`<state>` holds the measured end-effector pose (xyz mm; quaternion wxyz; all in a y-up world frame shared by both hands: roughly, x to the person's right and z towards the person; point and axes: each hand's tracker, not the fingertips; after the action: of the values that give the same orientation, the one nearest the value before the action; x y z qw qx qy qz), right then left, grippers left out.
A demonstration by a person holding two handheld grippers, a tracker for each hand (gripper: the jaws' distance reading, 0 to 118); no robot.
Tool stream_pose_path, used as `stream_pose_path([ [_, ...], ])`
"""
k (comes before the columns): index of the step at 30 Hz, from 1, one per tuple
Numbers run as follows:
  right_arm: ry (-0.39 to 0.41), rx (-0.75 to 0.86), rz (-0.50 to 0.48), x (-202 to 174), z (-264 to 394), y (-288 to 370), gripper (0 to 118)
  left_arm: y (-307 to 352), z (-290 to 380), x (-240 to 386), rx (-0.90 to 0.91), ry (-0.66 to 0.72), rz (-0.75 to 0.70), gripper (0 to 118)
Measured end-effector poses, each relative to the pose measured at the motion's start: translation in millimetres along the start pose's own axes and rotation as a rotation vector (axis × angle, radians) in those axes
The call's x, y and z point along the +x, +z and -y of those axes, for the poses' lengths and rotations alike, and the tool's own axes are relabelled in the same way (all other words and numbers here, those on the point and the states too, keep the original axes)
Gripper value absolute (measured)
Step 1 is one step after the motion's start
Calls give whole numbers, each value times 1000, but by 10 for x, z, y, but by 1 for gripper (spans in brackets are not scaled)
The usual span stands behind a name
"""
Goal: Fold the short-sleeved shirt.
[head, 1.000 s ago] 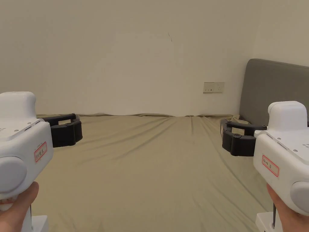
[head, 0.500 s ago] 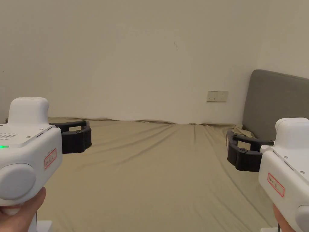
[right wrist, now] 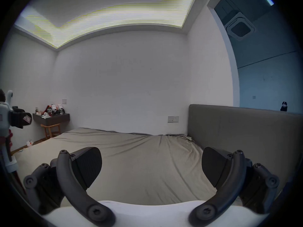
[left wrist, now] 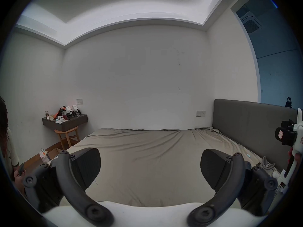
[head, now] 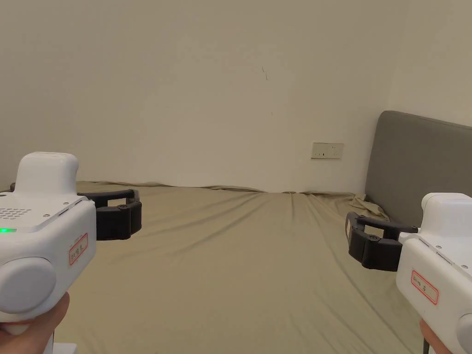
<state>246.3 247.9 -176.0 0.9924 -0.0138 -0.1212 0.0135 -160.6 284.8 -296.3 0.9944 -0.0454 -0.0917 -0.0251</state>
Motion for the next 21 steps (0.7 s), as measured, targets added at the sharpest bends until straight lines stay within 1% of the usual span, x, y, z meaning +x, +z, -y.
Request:
stream_pose_path([
  [3, -64, -8, -122, 37, -9, 34, 118, -22, 15, 17, -10, -4, -3, 118],
  [5, -112, -17, -141, 39, -35, 51, 118, -45, 17, 14, -24, 1, 0, 118],
  [6, -138, -31, -139, 49, -56, 50, 118, -52, 22, 6, -25, 8, 2, 118],
  [8, -174, -83, -103, 40, -107, 24, 118, -59, 31, 12, -24, 21, 6, 118],
  [11, -146, -131, 34, -30, -180, -14, 118, -82, 30, 14, -30, 25, 9, 118],
  [13, -119, -126, 59, -61, -183, -10, 118, -90, 33, 17, -30, 22, 7, 118],
  [15, -107, -88, 114, -107, -149, 39, 118, -93, 35, 28, -30, 21, 4, 118],
  [16, -116, -69, 116, -126, -139, 62, 118, -97, 37, 28, -28, 24, 4, 118],
  [19, -155, -28, 21, -129, -117, 92, 118, -130, 35, 34, -34, 31, 12, 118],
  [20, -163, -3, 9, -133, -114, 99, 118, -136, 36, 39, -34, 31, 14, 118],
  [21, -158, -8, 18, -143, -125, 91, 118, -138, 36, 40, -34, 31, 15, 118],
])
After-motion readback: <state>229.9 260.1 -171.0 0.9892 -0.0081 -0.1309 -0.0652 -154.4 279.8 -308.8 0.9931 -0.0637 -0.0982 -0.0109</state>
